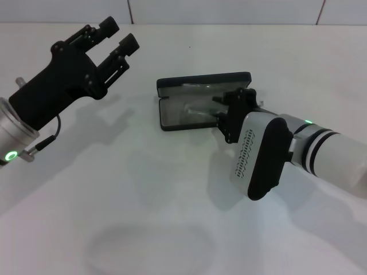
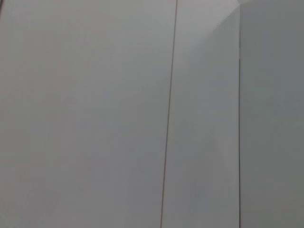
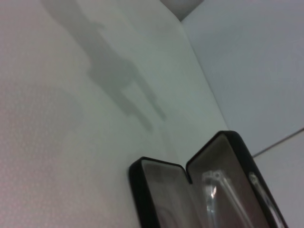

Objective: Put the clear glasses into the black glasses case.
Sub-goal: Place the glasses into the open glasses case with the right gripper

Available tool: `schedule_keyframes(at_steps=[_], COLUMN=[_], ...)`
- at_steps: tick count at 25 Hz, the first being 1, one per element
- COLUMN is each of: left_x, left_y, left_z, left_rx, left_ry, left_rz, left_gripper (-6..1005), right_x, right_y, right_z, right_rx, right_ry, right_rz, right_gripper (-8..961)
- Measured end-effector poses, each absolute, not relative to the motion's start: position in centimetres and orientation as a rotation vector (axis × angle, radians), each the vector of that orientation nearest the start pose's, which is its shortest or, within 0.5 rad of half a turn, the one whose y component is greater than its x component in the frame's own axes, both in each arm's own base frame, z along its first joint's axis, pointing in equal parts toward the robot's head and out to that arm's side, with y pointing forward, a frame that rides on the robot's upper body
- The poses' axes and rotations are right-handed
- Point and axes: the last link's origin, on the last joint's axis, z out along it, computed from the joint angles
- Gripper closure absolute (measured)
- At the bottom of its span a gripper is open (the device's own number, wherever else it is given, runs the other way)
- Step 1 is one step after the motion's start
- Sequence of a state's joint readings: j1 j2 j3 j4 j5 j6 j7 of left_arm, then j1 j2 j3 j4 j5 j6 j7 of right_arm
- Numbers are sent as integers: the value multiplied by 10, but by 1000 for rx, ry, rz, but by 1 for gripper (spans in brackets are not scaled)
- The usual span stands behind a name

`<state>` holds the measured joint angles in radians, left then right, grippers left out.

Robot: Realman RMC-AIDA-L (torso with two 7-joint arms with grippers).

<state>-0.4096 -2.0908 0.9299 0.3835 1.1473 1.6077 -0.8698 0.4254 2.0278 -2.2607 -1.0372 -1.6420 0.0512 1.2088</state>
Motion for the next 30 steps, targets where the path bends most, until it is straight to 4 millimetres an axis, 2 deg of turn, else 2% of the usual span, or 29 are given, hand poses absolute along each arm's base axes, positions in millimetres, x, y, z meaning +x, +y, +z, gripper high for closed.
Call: schedule_keyframes(at_steps=[11, 22, 30], left_x=[-250, -248, -252], left_y=[311, 311, 309], left_z=[7, 6, 7], left_rx=[-2164, -2170, -2166], left_ry=[-320, -318, -326], left_rz=[-1298, -1299, -1292], left_gripper=[471, 470, 470], right_x=[179, 169, 156], right_y=[347, 339, 322], right_z=[-119, -129, -125], right_rx=[-2231, -2272, -2353], right_ry=[-484, -518, -503], right_rz=[-102, -69, 37], right_gripper=[655, 649, 649])
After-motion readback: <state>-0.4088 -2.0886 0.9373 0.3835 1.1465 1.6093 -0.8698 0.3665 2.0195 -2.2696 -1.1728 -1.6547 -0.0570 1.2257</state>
